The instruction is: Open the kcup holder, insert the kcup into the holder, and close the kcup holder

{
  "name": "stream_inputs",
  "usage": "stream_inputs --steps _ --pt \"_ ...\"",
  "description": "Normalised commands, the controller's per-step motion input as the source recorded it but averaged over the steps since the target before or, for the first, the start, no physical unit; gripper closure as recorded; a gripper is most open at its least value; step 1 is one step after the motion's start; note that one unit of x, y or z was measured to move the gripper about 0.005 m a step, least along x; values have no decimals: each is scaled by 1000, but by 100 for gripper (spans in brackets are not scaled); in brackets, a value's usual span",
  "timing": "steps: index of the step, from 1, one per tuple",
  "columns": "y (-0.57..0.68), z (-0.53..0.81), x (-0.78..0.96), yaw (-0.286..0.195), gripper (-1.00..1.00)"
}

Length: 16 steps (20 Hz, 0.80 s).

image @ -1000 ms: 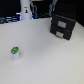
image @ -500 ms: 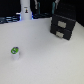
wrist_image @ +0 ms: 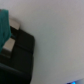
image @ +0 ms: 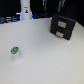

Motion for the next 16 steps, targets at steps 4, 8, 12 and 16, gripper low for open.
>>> stream_inputs --steps 4,8,12,16 --pt "697 -66 -266 -184 -100" --pt "686 -172 -231 -192 -100" --pt "694 -260 -224 -191 -100" --pt "602 -335 -218 -178 -100"
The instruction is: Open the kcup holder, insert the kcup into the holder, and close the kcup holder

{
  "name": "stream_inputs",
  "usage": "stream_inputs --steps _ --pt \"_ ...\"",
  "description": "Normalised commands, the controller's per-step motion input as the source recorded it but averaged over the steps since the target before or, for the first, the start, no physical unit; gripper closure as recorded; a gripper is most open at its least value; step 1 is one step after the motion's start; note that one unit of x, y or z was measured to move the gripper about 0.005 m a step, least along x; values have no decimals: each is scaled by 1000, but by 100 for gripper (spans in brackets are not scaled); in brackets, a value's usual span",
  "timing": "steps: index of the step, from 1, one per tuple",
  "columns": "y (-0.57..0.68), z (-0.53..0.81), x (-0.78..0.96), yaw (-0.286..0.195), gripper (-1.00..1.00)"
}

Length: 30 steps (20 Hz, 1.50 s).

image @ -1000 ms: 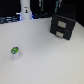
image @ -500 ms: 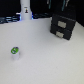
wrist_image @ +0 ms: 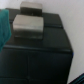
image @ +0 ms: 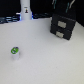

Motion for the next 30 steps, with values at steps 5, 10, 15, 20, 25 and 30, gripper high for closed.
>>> stream_inputs --steps 5,10,15,20,25,30 --pt "383 -398 -195 -156 -100" --pt "168 -404 -87 -102 -100" --pt "166 -457 -70 -5 -100" --pt "206 -472 -145 5 -100" --pt "46 -450 -257 6 -100" --pt "21 -116 -148 -5 100"
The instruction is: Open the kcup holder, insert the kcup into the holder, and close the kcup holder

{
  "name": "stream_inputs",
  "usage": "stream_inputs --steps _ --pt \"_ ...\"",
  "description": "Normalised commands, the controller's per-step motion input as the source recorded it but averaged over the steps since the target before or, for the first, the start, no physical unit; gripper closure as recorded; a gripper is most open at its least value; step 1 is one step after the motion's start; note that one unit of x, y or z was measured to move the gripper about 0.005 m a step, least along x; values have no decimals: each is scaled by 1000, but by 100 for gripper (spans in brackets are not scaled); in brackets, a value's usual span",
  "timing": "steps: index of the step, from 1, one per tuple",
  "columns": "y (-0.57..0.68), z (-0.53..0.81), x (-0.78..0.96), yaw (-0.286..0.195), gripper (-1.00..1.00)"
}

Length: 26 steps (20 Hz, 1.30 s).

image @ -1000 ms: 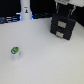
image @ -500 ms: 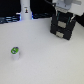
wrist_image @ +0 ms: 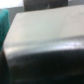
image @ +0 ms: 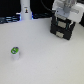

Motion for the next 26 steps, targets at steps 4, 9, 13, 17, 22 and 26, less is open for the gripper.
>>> stream_inputs --steps 4,9,13,17,22,26 --pt "4 -1 36 -11 100" --pt "22 6 96 -16 100" --pt "11 0 88 -12 100" --pt "-12 38 275 -21 100" --pt "-99 251 720 -49 100" --pt "-55 132 624 -41 100"
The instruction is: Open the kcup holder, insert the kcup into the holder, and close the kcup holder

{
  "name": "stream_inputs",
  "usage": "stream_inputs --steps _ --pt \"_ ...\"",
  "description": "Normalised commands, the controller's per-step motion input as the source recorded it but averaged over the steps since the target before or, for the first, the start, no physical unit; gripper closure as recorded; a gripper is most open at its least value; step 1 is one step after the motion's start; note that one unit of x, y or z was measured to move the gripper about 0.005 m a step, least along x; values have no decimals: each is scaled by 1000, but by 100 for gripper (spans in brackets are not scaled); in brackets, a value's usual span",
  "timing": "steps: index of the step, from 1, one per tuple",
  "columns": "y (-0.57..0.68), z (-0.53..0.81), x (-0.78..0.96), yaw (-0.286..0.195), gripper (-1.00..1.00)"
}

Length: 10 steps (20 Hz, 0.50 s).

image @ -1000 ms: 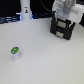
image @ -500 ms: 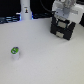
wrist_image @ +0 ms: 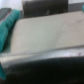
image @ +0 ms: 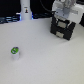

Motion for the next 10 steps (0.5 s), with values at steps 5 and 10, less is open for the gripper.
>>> stream_inputs --steps 5,10 --pt "-86 198 572 -35 100" --pt "-141 369 416 64 100"
